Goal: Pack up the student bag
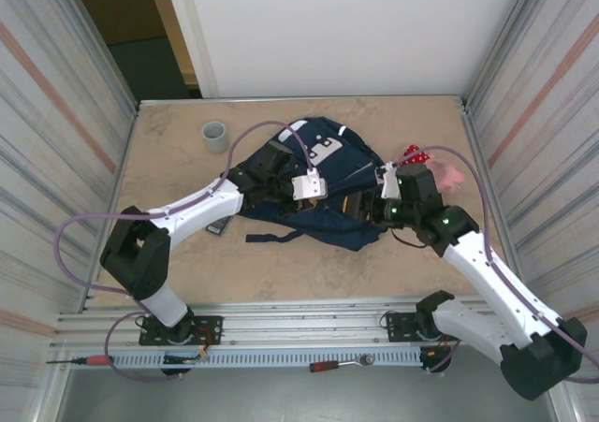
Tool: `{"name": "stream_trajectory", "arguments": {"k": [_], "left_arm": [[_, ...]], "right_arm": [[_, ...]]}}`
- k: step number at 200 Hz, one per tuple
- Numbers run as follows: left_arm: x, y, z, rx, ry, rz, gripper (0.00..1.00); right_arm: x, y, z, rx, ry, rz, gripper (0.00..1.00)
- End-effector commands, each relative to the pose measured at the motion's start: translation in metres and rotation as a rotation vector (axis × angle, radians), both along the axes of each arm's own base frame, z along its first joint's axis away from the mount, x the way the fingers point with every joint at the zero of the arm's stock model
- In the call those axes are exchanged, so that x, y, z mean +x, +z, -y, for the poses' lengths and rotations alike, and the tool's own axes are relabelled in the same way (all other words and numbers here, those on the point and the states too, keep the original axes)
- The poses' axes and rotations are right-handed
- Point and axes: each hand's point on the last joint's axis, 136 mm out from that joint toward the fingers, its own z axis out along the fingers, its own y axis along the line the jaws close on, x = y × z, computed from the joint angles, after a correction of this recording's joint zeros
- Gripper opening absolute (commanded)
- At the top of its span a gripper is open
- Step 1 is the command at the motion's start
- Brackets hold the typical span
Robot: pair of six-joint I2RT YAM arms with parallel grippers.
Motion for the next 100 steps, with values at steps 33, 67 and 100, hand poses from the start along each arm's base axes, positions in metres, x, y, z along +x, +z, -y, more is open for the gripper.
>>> {"name": "stream_trajectory", "arguments": {"k": [33,67,100], "left_arm": [[-0.002,0.036,0.016,-0.150,0.125,-0.280,0.00],[-0.006,0.036,0.022,-0.152,0.169,-0.435,0.00],[-0.008,0.035,0.024,-0.164,0.193,-0.504,0.00]], "right_arm": [[-0.003,-0.017,0.000,-0.141,-0.127,-0.013,0.47],[0.011,-0.019,-0.008,-0.126,-0.188,0.021,0.47],[0.022,-0.022,-0.022,-0.190,-0.165,0.044,0.46]]}}
